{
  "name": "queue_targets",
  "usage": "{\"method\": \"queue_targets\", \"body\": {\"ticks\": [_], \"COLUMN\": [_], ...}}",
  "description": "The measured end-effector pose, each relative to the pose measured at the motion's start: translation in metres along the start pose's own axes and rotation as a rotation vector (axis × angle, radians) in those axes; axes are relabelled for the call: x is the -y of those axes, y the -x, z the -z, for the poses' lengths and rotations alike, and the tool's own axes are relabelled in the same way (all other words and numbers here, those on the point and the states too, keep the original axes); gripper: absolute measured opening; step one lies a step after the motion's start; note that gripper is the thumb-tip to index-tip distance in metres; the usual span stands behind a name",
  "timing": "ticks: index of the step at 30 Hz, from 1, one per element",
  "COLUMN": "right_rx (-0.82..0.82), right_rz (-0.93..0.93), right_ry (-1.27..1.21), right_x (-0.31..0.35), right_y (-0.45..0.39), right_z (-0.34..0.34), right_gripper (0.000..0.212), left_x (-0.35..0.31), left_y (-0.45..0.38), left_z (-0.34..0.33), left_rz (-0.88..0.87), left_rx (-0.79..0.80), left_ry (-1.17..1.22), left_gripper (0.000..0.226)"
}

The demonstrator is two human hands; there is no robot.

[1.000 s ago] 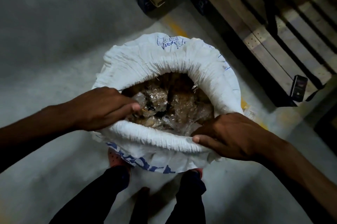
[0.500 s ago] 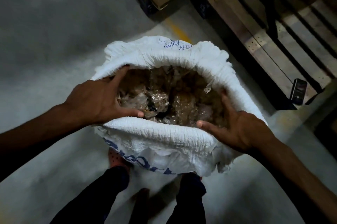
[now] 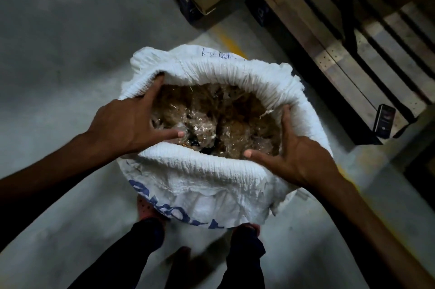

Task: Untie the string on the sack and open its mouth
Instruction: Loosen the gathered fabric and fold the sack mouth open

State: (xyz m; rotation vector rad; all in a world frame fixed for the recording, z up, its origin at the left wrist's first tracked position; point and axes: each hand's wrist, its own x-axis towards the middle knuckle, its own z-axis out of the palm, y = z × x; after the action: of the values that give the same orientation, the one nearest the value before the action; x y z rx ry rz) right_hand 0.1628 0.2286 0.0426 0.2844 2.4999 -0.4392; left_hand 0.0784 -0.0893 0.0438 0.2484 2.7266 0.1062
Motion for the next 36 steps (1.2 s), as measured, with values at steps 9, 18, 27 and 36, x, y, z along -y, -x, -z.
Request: {"method": "queue_targets", "body": {"ticks": [9, 18, 27, 36], "right_rx": [0.009, 0.21, 0.568, 0.686], "right_rz": [0.047, 0.105, 0.494, 0.475], "right_ry": [0.226, 0.291, 0.221, 0.065], "right_x": [0.024, 0.036, 0.045, 0.064], "right_y": [-0.014, -0.022, -0.046, -0.033], "right_z": [0.0, -0.01, -0.031, -0.061], "right_gripper": [0.137, 0.15, 0.134, 0.104], "left_x": [-0.007, -0.008, -0.007, -0.008], "left_y": [-0.004, -0.005, -0.025, -0.022], "left_z": [-0.008, -0.006, -0.045, -0.059], "left_rz": [-0.066, -0.222, -0.523, -0.297], "left_rx": [-0.006, 0.061, 0.328, 0.22], "left_ry": [0.032, 0.024, 0.059, 0.076], "left_gripper": [0.134, 0.116, 0.123, 0.113]}}
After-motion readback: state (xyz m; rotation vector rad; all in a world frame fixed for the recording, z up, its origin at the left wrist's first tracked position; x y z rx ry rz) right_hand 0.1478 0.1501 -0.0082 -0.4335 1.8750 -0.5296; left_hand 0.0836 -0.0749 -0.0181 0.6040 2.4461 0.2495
